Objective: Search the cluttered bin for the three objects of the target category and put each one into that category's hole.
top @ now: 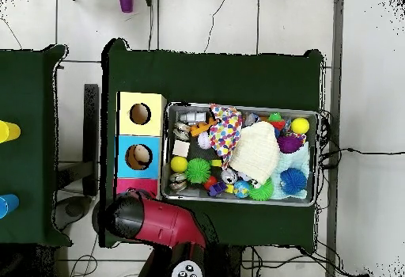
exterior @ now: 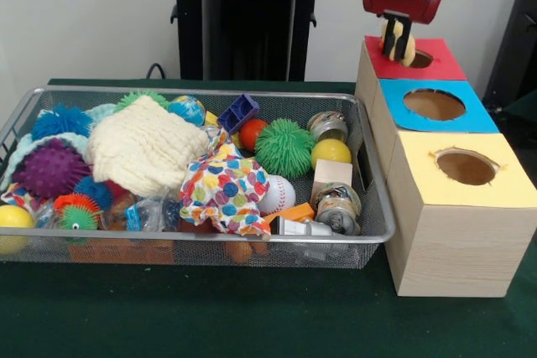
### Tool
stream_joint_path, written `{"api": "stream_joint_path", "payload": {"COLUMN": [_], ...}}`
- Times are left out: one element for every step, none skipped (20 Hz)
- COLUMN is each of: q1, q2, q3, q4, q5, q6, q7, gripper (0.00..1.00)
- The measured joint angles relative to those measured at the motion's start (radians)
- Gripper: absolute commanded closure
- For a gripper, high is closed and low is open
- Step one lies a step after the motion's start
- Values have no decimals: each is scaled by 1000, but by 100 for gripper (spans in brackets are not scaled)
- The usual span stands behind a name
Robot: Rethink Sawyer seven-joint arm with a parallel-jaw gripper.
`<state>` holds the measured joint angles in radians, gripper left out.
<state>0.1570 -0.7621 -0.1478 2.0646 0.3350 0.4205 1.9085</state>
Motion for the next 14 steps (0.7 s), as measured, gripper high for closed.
{"api": "stream_joint_path", "payload": {"q1": [0, 0, 0, 0, 0, 0, 0, 0, 0, 0, 0, 0, 0, 0], "q2": [2, 6, 9, 11, 11, 12, 12, 12, 12, 12, 12, 12, 12, 12], "q3": [0, 0, 0, 0, 0, -1, -1, -1, -1, -1, -1, -1, -1, -1], "q4": [0, 0, 0, 0, 0, 0, 0, 0, 0, 0, 0, 0, 0, 0], "q5": [1, 3, 6, 7, 9, 12, 13, 13, 13, 13, 13, 13, 13, 13], "q6": [0, 0, 0, 0, 0, 0, 0, 0, 0, 0, 0, 0, 0, 0], "q7": [0, 0, 0, 0, 0, 0, 0, 0, 0, 0, 0, 0, 0, 0], "gripper": [100, 100, 100, 100, 100, 100, 100, 100, 100, 100, 100, 100, 100, 100]}}
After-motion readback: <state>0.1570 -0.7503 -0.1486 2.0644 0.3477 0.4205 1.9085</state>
